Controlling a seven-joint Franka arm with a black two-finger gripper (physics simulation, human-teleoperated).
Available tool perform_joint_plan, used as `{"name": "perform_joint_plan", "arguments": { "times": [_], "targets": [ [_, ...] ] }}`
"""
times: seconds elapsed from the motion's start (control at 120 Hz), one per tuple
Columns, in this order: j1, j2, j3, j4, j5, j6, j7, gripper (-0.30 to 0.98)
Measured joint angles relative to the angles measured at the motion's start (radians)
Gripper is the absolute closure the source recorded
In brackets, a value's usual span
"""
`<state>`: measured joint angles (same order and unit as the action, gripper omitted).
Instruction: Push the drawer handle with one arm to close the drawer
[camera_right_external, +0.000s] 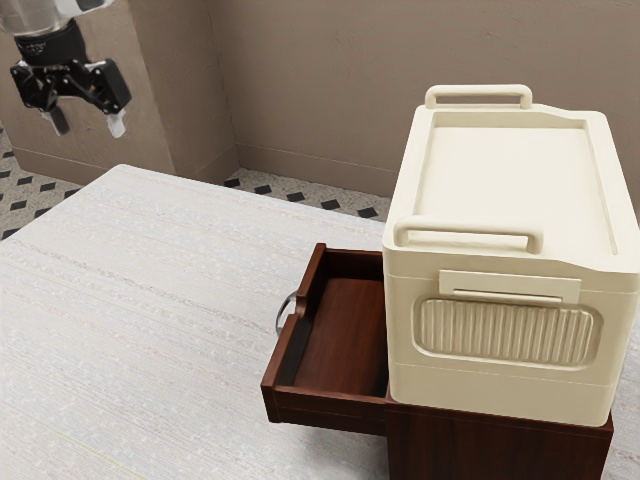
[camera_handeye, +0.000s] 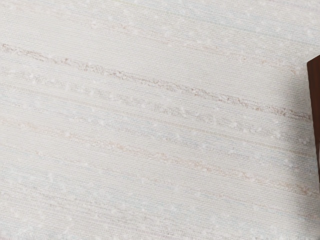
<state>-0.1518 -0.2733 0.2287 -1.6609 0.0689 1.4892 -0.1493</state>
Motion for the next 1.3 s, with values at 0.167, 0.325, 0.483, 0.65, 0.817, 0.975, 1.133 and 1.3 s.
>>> {"name": "perform_joint_plan", "arguments": {
  "times": [0.167, 0.325, 0.483, 0.65, 0.817, 0.975, 1.133, 1.3],
  "targets": [
    [-0.026, -0.077, 0.005, -0.085, 0.024, -0.042, -0.136, 0.00],
    [-0.124, -0.070, 0.028, -0.168, 0.038, -0.062, -0.249, 0.12],
    [-0.153, -0.066, 0.044, -0.277, 0.104, 0.013, -0.266, 0.52],
    [-0.156, -0.043, 0.050, -0.401, 0.182, 0.295, -0.002, 0.69],
    [-0.155, -0.032, 0.053, -0.544, 0.199, 0.598, 0.282, 0.75],
    [-0.155, 0.025, 0.054, -0.615, 0.204, 0.791, 0.486, 0.77],
    [-0.157, 0.055, 0.054, -0.687, 0.206, 0.914, 0.640, 0.78],
    [-0.182, 0.115, 0.054, -0.717, 0.231, 1.009, 0.760, 0.78]
  ]
}}
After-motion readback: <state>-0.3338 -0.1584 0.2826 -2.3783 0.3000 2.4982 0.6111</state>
